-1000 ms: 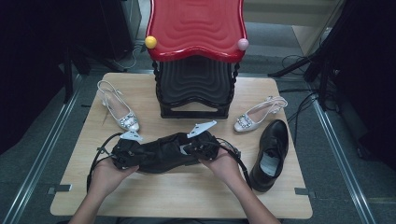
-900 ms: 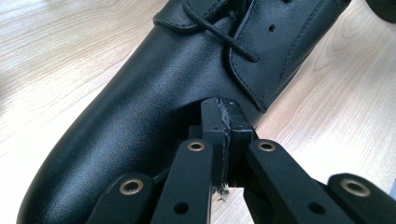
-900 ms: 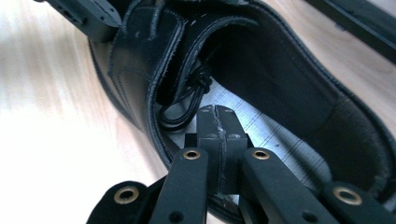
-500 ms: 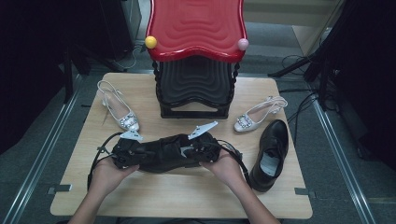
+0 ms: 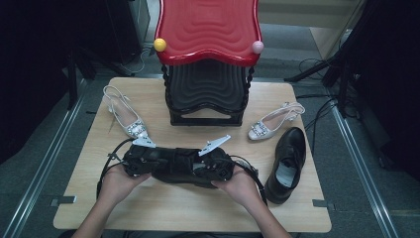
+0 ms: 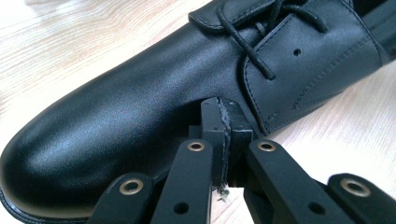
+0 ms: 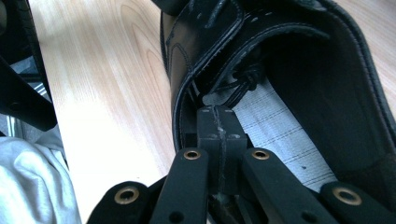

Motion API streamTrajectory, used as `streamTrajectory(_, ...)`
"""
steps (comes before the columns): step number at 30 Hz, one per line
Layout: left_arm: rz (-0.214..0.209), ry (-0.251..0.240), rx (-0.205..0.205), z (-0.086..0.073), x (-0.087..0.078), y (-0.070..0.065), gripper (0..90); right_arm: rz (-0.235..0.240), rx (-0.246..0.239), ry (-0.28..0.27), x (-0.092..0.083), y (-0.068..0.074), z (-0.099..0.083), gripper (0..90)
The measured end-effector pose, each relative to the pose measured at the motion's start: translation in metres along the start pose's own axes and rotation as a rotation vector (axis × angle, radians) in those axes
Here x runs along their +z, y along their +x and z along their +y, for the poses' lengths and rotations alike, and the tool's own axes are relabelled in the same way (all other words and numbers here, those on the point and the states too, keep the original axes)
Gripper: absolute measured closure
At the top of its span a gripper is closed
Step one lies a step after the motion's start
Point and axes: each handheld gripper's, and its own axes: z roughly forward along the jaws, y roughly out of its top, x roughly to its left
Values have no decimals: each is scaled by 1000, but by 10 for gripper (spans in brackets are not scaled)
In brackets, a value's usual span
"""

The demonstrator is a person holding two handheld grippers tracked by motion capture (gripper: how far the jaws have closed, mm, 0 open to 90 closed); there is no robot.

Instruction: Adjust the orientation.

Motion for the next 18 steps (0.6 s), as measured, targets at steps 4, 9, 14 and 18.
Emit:
streamTrajectory(4, -6, -1, 11, 2, 1, -1, 900, -5, 18, 1, -2, 2, -2, 900)
streamTrajectory(9, -13, 1, 28, 8, 6, -1, 900, 4, 17, -1, -11, 4, -9, 900)
streamTrajectory(14, -11, 1, 41, 14, 11, -3, 900, 0, 8, 3, -11, 14, -13, 900)
streamTrajectory(18, -18, -8, 40, 16, 12, -3, 900, -13, 22, -1, -11, 17, -15, 900)
